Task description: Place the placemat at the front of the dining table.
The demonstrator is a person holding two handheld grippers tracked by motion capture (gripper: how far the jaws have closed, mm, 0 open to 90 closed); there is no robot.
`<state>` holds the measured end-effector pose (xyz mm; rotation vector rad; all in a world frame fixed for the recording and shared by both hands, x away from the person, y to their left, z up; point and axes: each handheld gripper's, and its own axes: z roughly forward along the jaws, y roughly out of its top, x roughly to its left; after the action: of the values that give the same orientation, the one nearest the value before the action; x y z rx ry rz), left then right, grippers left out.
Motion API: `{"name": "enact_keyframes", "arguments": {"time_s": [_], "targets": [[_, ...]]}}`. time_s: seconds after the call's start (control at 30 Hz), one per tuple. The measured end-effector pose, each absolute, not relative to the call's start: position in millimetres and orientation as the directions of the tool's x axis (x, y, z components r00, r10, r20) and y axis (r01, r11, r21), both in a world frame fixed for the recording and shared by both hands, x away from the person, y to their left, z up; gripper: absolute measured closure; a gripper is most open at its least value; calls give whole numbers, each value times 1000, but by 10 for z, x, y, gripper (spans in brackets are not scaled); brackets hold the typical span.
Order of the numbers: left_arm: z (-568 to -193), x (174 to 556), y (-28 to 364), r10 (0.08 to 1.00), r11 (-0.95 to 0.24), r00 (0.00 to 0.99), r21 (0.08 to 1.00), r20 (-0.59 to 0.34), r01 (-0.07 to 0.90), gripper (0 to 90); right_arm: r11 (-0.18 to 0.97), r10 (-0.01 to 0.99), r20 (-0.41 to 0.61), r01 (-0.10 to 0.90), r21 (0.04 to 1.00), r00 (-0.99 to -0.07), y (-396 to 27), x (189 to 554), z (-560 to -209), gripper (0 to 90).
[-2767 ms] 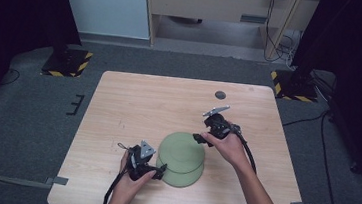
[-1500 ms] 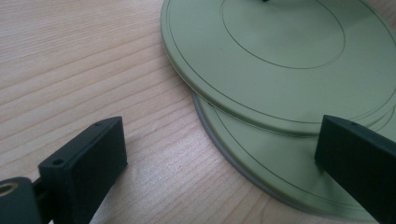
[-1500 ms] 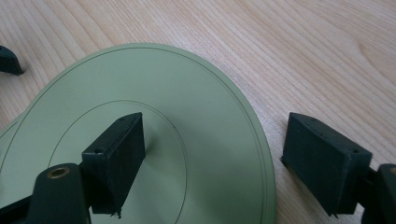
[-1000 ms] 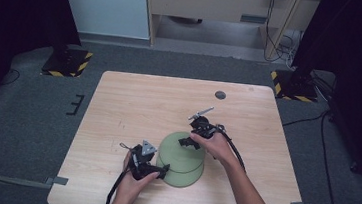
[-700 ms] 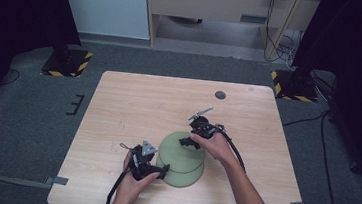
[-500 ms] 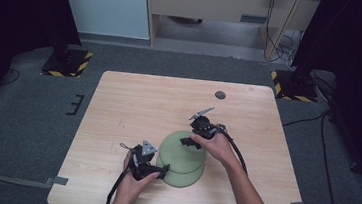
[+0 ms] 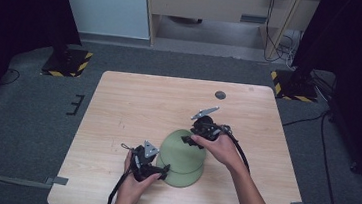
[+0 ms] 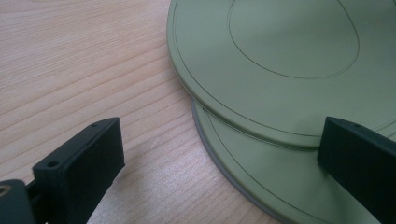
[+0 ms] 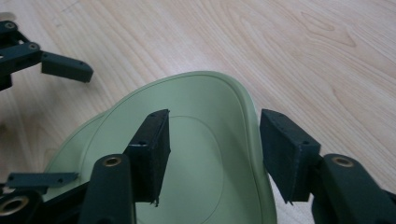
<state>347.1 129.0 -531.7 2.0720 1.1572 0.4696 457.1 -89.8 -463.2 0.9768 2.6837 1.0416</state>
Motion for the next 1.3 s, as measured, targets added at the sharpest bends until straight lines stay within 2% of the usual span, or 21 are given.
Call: {"name": "enact_keyframes", "arguments": {"time_s": [0.27,0.5,0.7,1.3], "targets": [[-5325,3476,1300,846,-340,532,729,-39,594,0,599,578,114,515,613,-808,-922,4540,-4670,550],[-5324,3475,1301,845,-342,533,729,-37,593,0,601,597,78,510,616,-798,-948,4564,-4660,758],[-5326,3474,1303,846,-339,532,730,-39,593,0,598,605,53,498,628,-794,-964,4574,-4668,836],[-5285,3490,1383,838,-324,543,749,-56,578,17,587,632,37,509,629,-774,-998,4615,-4667,841]]}}
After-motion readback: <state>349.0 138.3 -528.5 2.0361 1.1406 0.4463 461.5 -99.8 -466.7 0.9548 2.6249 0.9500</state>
